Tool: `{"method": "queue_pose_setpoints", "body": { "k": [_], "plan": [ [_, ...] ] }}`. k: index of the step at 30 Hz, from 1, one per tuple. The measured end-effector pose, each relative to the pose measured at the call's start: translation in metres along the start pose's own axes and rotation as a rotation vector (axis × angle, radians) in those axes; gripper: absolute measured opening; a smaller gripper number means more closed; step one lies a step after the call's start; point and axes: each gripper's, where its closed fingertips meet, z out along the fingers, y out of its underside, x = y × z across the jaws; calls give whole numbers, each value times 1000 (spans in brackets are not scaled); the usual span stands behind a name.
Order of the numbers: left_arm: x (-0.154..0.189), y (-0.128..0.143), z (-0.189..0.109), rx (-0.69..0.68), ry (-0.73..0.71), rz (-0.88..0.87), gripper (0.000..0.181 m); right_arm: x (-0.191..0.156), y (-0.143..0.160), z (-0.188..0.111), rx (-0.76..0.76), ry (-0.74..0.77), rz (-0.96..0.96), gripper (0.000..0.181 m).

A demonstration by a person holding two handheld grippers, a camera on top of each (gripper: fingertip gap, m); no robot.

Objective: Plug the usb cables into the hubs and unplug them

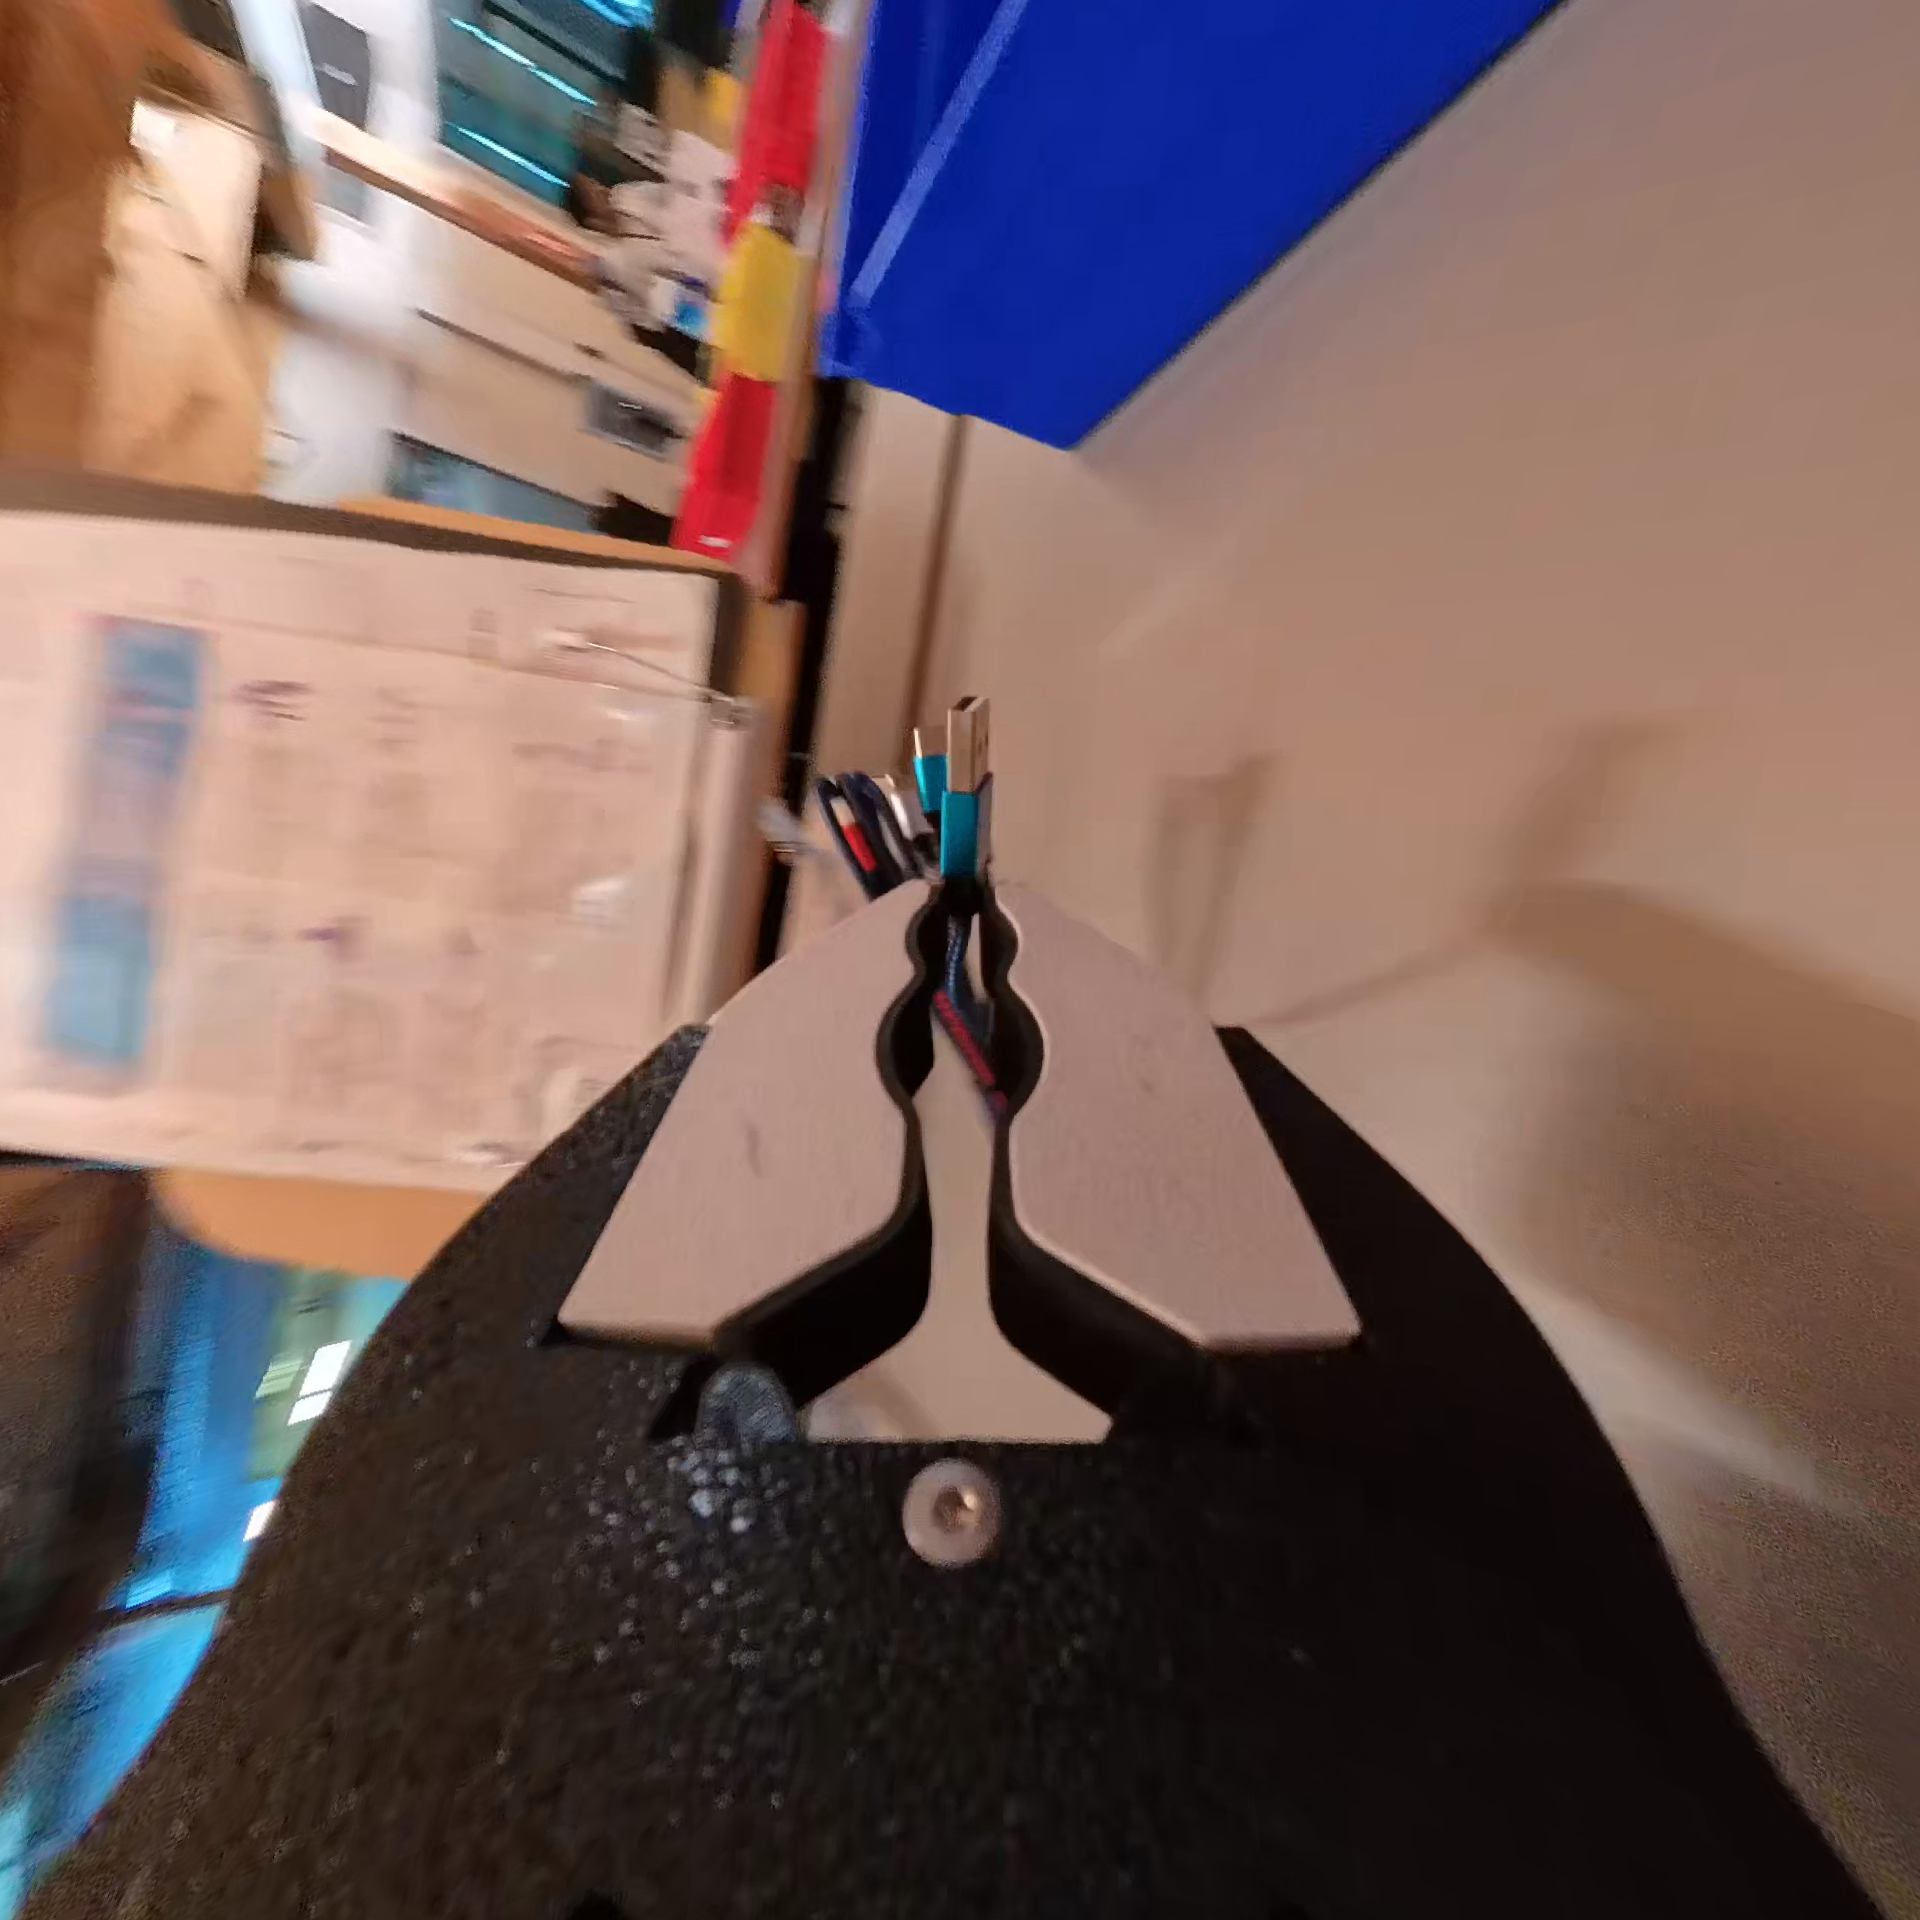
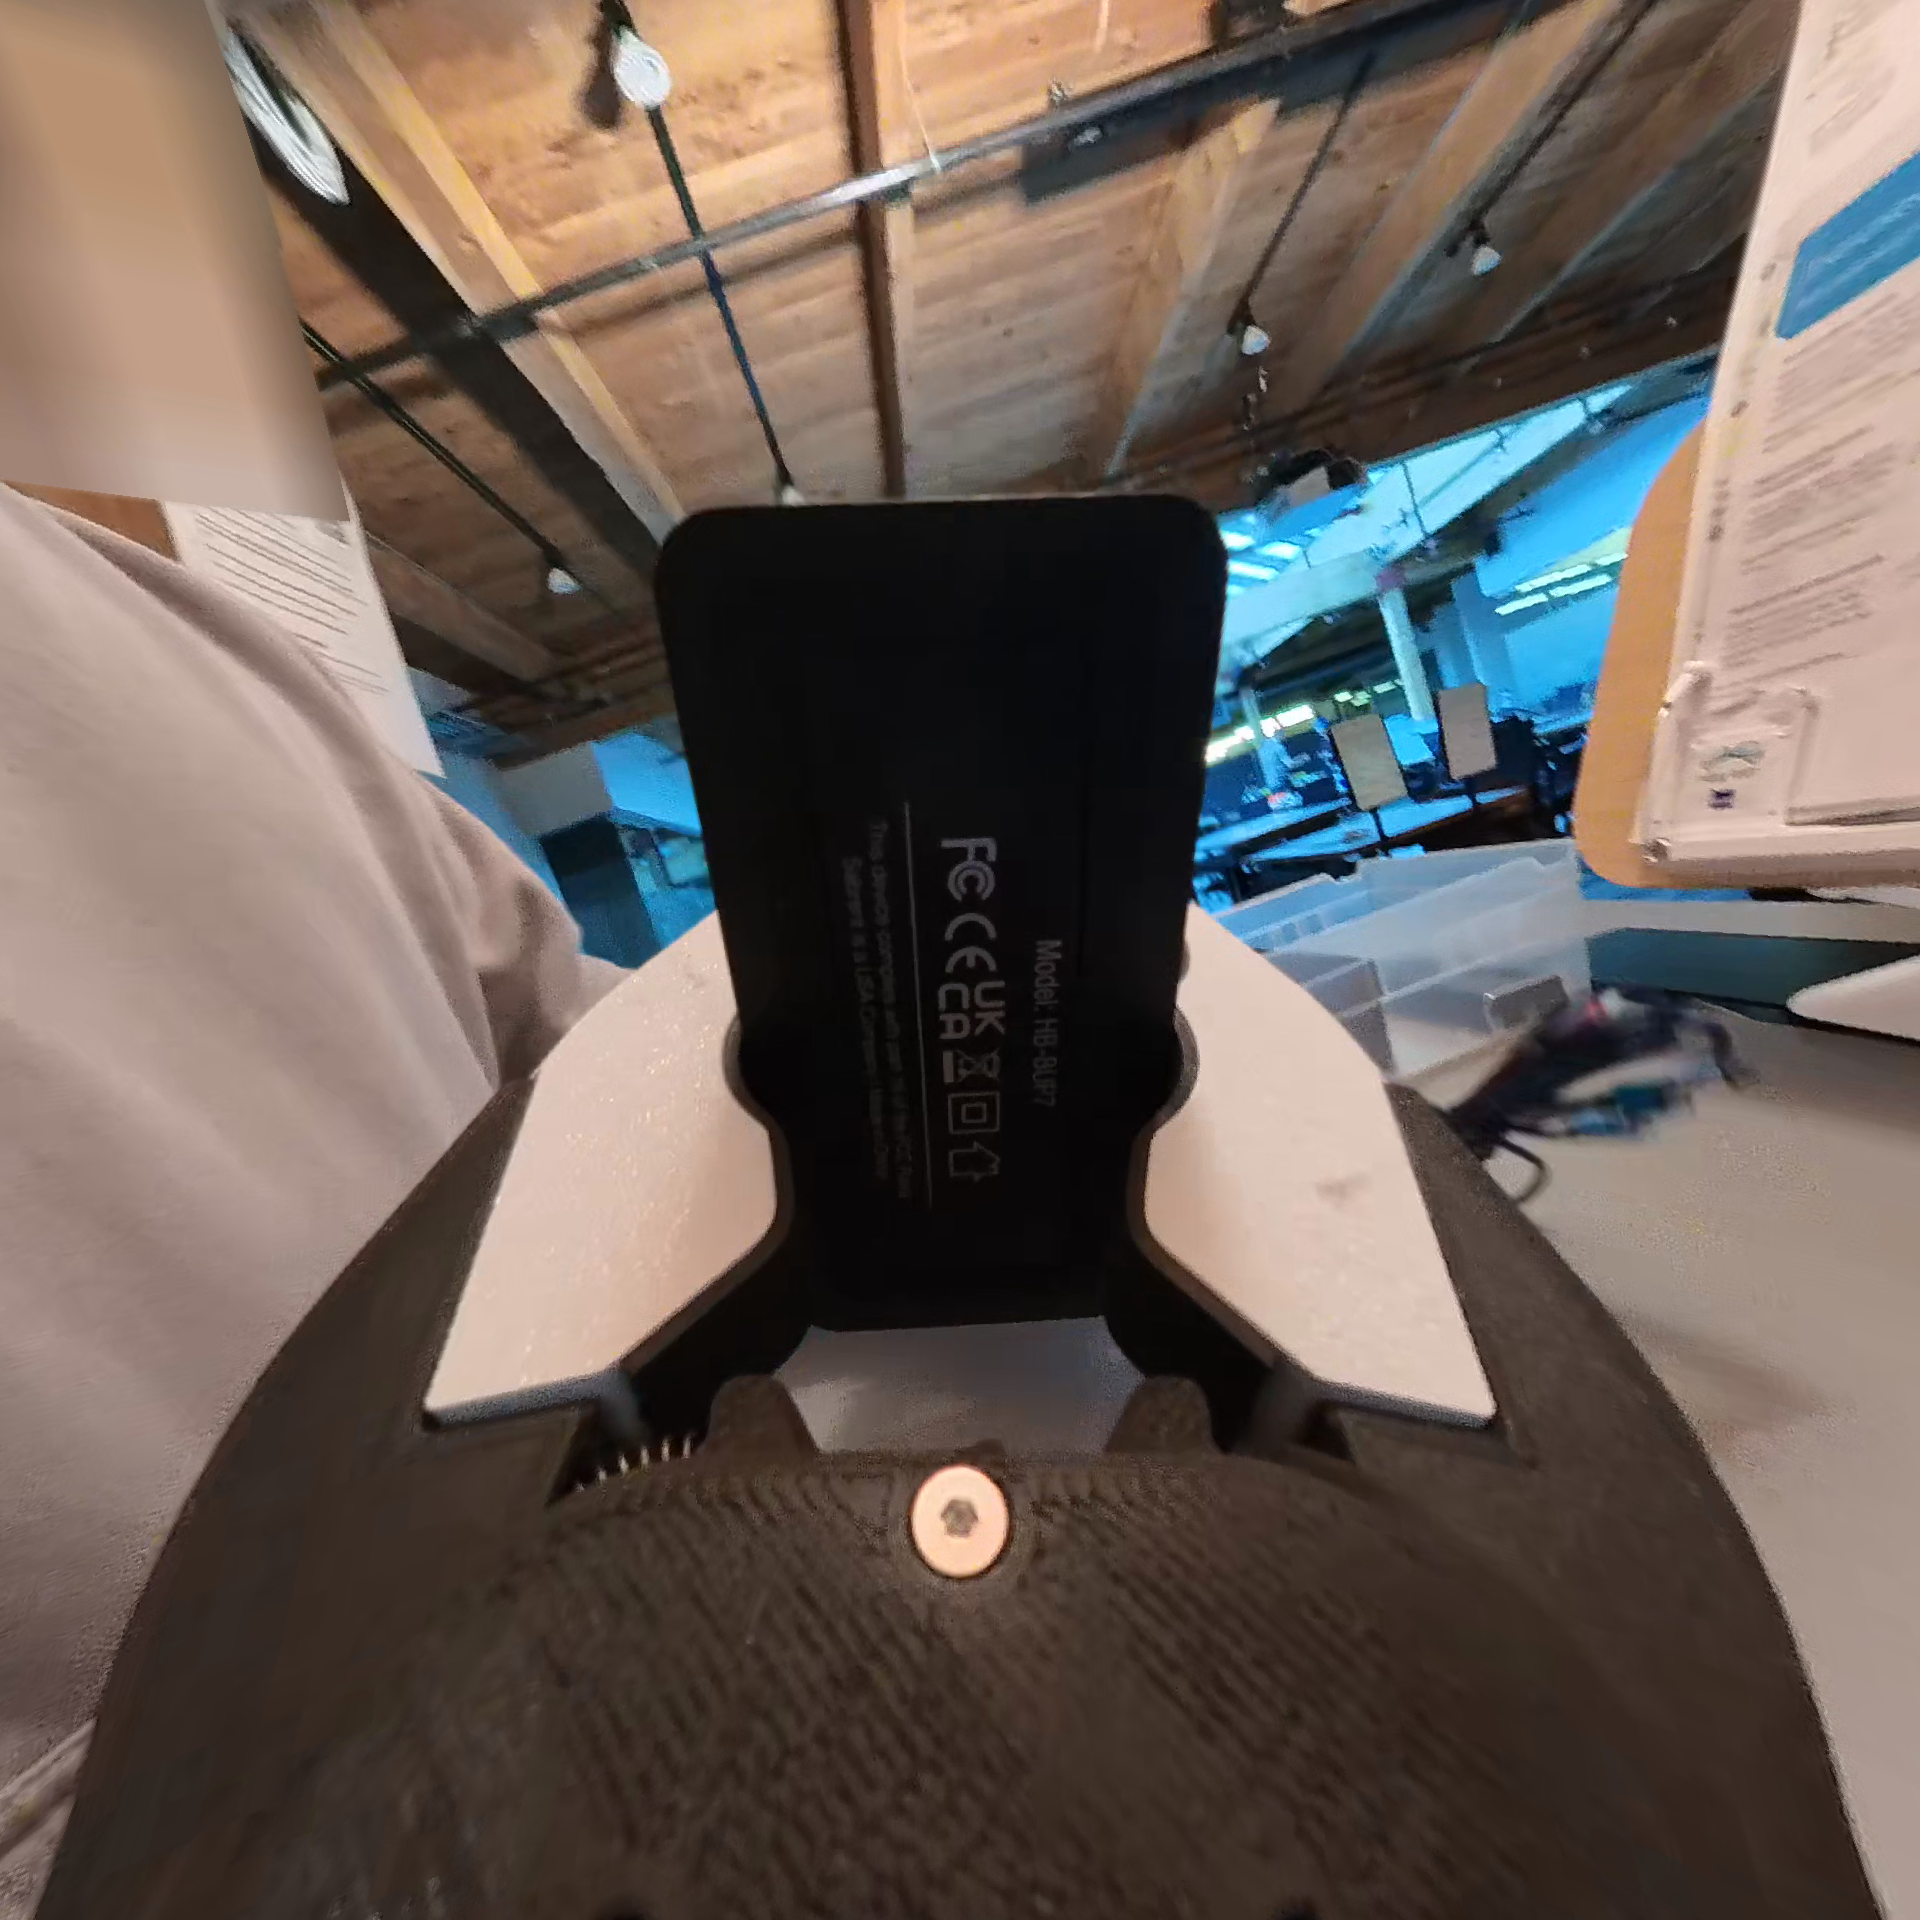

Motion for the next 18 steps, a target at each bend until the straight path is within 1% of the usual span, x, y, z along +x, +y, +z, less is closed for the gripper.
{"method": "queue_pose_setpoints", "body": {
  "k": [3,5,7,9,12,18],
  "plan": [
    [-27,-20,-16,-13,-162,138,5,14,18,6,-114,98,-25,71],
    [-35,-28,-22,-53,-231,226,5,21,25,13,-161,154,-37,71],
    [-38,-35,-26,-78,-279,290,5,23,28,20,-179,177,-54,71],
    [-35,-42,-28,-93,-287,326,5,28,30,26,-191,226,-96,71],
    [-27,-55,-30,-69,-265,367,5,33,33,28,-215,267,-167,73],
    [-20,-76,-39,-15,-212,388,5,25,30,26,-154,178,-160,71]
  ]
}}
